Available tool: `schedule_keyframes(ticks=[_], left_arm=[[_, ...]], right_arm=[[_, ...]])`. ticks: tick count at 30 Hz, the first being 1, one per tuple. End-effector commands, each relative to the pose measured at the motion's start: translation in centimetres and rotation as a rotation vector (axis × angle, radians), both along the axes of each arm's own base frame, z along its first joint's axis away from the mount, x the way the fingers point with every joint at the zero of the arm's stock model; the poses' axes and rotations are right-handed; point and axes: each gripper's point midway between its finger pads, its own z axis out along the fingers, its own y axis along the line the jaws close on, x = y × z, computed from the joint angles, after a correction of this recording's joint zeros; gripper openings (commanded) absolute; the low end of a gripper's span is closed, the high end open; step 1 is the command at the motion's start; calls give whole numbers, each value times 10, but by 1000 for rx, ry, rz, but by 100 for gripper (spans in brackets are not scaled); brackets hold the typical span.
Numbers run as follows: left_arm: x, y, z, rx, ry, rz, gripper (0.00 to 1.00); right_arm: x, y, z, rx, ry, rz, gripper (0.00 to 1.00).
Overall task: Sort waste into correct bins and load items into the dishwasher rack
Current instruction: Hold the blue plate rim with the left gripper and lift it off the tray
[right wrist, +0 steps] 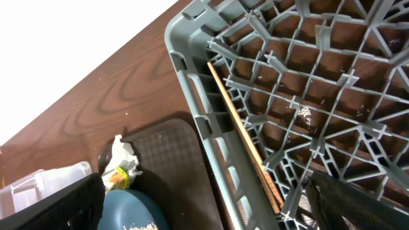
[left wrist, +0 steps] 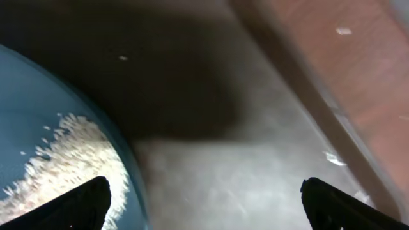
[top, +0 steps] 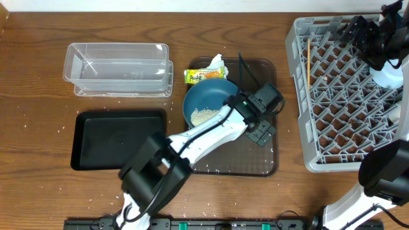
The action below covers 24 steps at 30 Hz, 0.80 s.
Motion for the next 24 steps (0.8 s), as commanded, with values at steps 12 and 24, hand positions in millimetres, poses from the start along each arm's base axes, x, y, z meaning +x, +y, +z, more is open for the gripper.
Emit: schedule_keyframes(ticks=[12, 24], left_arm=[[20, 11, -31, 100, -70, 31, 59], [29, 18, -28, 120, -107, 117, 22]], right_arm=[[1, 2, -3, 8, 11, -4, 99], [1, 2, -4, 8, 11, -4, 99]])
